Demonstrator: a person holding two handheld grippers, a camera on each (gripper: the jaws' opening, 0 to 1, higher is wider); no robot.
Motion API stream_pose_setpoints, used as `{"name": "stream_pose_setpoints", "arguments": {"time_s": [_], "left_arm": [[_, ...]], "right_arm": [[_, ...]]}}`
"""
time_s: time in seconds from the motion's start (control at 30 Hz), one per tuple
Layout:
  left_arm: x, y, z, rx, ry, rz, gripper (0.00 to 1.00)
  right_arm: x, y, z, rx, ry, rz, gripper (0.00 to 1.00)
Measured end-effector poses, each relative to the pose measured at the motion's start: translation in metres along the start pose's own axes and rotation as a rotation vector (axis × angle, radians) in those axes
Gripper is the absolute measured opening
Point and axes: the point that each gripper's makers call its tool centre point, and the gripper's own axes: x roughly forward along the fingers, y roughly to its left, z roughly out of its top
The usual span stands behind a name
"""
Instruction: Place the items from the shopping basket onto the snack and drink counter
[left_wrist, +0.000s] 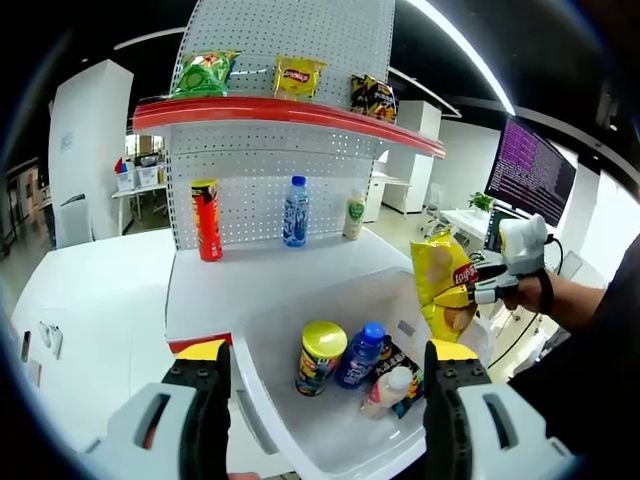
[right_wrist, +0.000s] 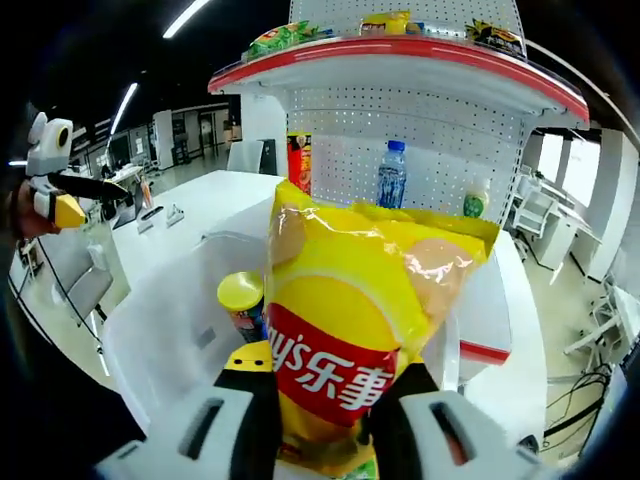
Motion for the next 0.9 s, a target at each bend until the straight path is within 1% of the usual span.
{"name": "stream_pose_setpoints", "arguments": {"time_s": [0.1,0.2,0.57,0.9], "left_arm": [[-0.001,0.000,0.001,0.002,-0.002,0.003,0.78],[-0.001,0.000,0.002,0.003,-0.005,0.004,0.78],[-0.004,-0.001,0.004,0.000,-0.017,0.008,0.78],[-0.004,-0.004,0.007,-0.001,-0.029,0.006,0.78]], "right_arm": [[-0.003,-0.001,0.008,0.011,-0.021,0.002,0.32],[-0.006,-0.003,0.017,0.032,-0.060,0.003,0.32],[-0.020,-0.006,0.058,-0.014,-0.145,-0.013,0.32],[-0.034,-0.009,0.083,-0.026,-0.199,-0.021,0.31]]}}
